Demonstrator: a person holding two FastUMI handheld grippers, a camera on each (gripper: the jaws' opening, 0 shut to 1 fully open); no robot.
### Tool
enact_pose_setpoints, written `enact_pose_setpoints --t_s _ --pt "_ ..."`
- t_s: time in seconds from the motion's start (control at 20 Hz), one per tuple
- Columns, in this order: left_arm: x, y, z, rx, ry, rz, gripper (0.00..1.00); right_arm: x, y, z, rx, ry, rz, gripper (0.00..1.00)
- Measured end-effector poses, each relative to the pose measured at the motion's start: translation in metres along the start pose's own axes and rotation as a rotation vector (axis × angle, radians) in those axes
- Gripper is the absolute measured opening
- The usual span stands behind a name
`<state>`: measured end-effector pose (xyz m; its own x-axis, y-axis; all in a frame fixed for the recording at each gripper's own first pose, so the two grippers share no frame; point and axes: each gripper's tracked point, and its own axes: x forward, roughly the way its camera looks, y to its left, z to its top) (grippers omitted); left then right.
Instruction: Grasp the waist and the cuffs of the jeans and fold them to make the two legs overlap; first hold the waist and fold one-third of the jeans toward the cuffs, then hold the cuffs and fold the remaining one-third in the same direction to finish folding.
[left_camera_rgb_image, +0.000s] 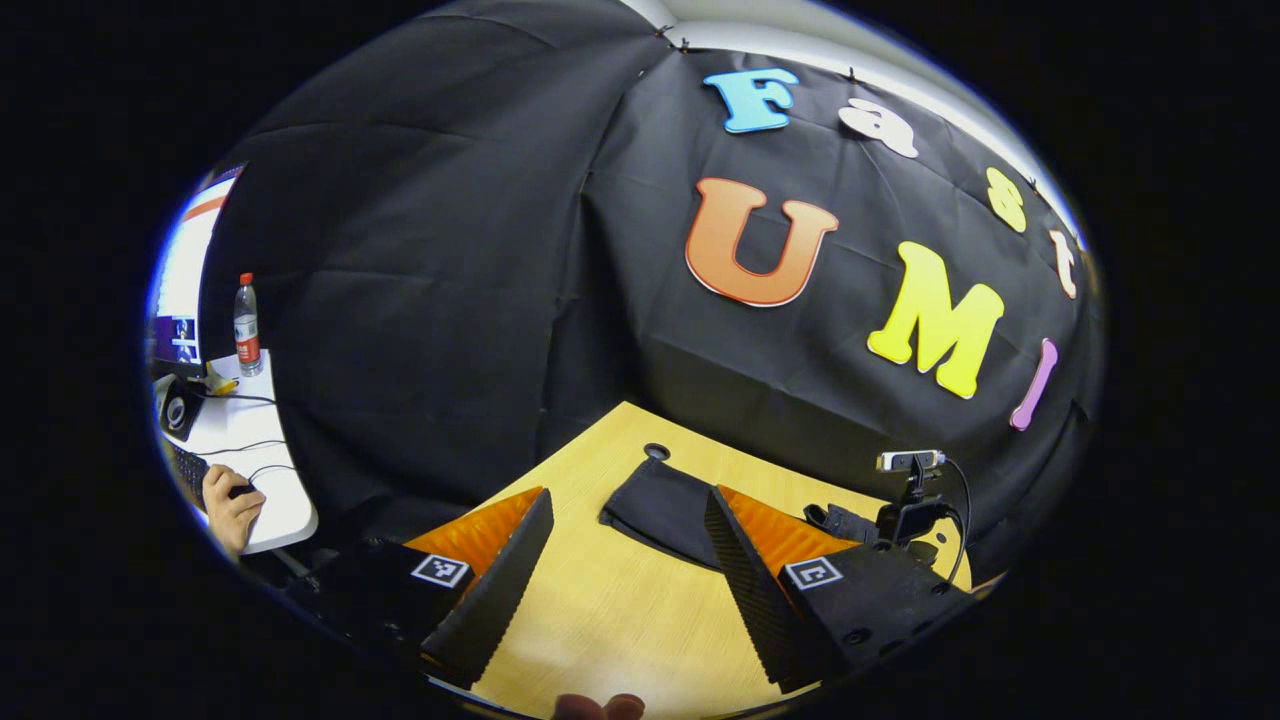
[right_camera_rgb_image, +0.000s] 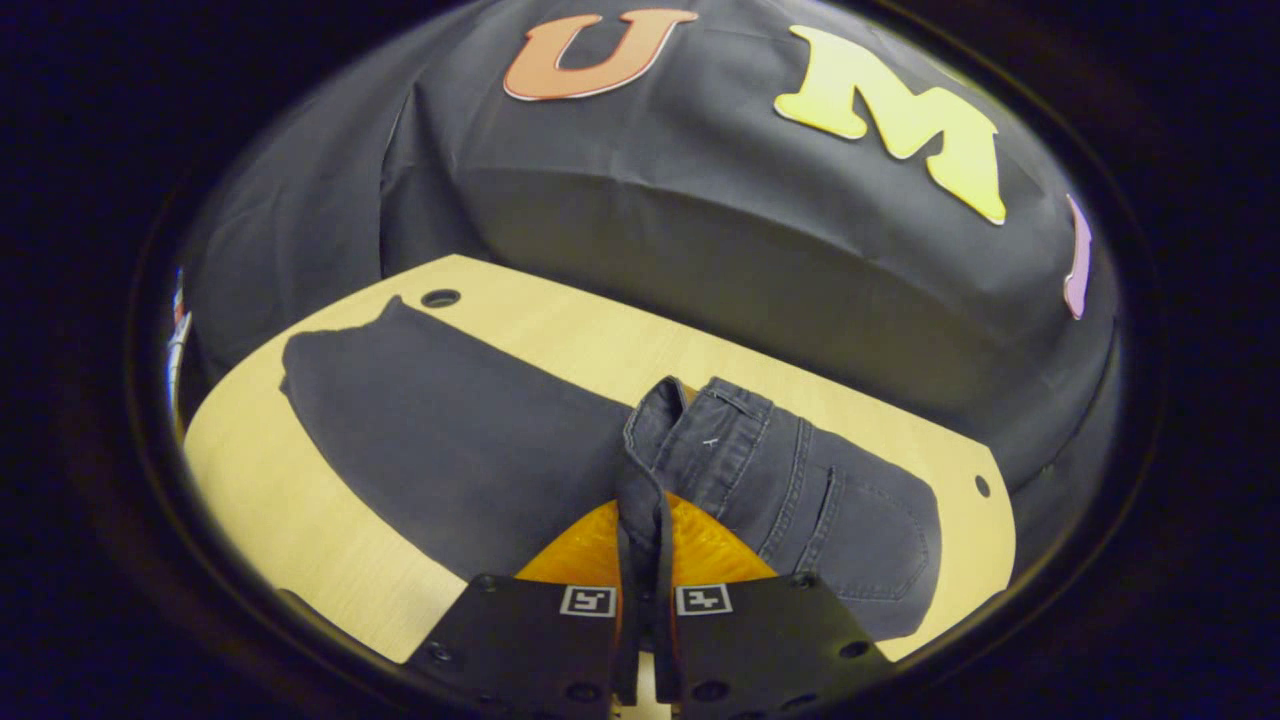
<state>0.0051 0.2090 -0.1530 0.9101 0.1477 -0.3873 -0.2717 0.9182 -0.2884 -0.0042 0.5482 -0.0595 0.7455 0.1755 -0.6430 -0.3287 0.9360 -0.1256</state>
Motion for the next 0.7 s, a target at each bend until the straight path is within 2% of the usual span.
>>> enact_pose_setpoints --t_s 0.1,0.15,0.25,0.3,0.35,0.4,0.5,0.6,0.65,0.7 --pt "0.002 0.005 -0.001 -0.016 0.006 0.010 0.99 0.000 0.003 -0.002 -0.004 0.006 0.017 0.13" --pt "0.003 0.006 -0.003 -0.020 0.008 0.011 0.99 0.000 0.007 0.000 0.002 0.005 0.036 0.10" --pt "0.007 0.006 -0.004 -0.026 0.016 0.008 0.99 -0.010 0.019 0.008 0.040 -0.006 0.100 0.26" --pt "0.009 0.005 -0.006 -0.031 0.022 0.001 0.99 -0.016 0.020 0.012 0.052 -0.011 0.120 0.42" --pt "0.013 0.002 -0.008 -0.040 0.031 -0.013 0.99 -0.024 0.017 0.016 0.051 -0.017 0.124 0.48" --pt "0.018 0.000 -0.011 -0.053 0.043 -0.025 0.99 -0.035 0.015 0.022 0.055 -0.028 0.135 0.59" --pt "0.029 -0.002 -0.017 -0.087 0.068 -0.043 0.99 -0.065 0.006 0.037 0.066 -0.059 0.167 0.63" --pt "0.044 -0.006 -0.025 -0.143 0.094 -0.068 0.99 -0.104 -0.012 0.058 0.074 -0.106 0.196 0.83" --pt "0.053 -0.007 -0.031 -0.183 0.110 -0.078 0.98 -0.123 -0.024 0.067 0.074 -0.128 0.198 0.89" --pt "0.063 -0.009 -0.039 -0.232 0.137 -0.090 0.98 -0.142 -0.037 0.077 0.074 -0.143 0.201 0.99"
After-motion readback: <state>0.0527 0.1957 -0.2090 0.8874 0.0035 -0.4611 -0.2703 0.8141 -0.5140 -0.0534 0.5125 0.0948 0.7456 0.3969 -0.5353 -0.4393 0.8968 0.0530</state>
